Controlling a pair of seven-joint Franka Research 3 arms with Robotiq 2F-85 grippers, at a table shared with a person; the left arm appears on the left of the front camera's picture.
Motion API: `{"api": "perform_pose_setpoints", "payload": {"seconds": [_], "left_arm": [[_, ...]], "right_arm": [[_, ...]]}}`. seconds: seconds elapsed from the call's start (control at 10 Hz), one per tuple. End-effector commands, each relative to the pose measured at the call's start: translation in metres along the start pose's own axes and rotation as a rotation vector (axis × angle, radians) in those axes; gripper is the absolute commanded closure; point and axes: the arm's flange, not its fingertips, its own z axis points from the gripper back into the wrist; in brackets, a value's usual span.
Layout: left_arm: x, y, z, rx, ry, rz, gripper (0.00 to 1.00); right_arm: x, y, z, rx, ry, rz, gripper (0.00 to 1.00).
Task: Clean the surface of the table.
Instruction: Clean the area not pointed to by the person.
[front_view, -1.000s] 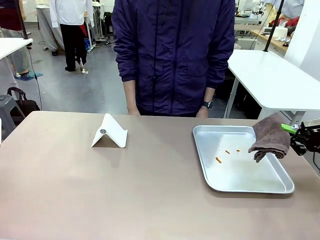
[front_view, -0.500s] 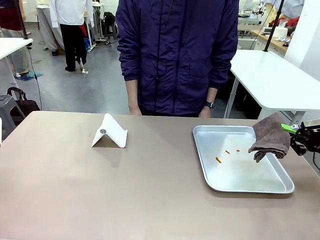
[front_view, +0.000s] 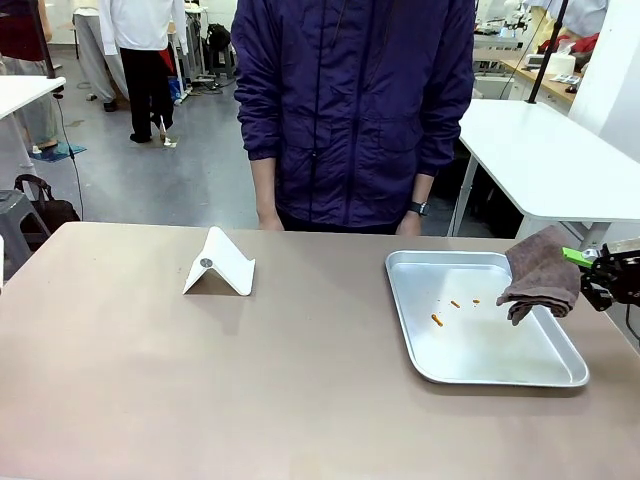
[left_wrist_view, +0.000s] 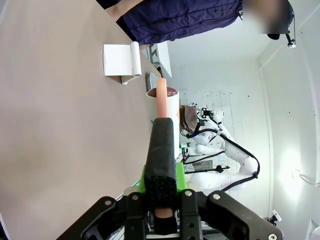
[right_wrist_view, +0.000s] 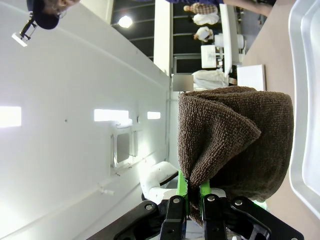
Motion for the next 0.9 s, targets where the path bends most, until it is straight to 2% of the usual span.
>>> {"api": "perform_pose_setpoints", "payload": {"seconds": [0.0, 0.1, 0.2, 0.5, 0.8], "left_arm": [[-0.002, -0.005, -0.001, -0.001, 0.01, -0.007, 0.78], [-0.002, -0.005, -0.001, -0.001, 0.01, -0.007, 0.78], [-0.002, -0.005, -0.001, -0.001, 0.01, -0.007, 0.78], [-0.002, -0.005, -0.001, -0.001, 0.01, -0.007, 0.78], [-0.002, -0.005, -0.001, -0.001, 0.01, -0.007, 0.78]], "right_arm": [[-0.002, 0.003, 0.0, 0.006, 0.013, 0.004, 1.0], [0.0, 0.0, 0.0, 0.0, 0.0, 0.0, 0.9], [0.007, 0.005, -0.013, -0.106, 0.023, 0.012, 0.9], [0.047, 0.03, -0.054, -0.482, -0.033, 0.171, 0.9], [0.078, 0.034, -0.063, -0.773, -0.092, 0.254, 0.9]]}}
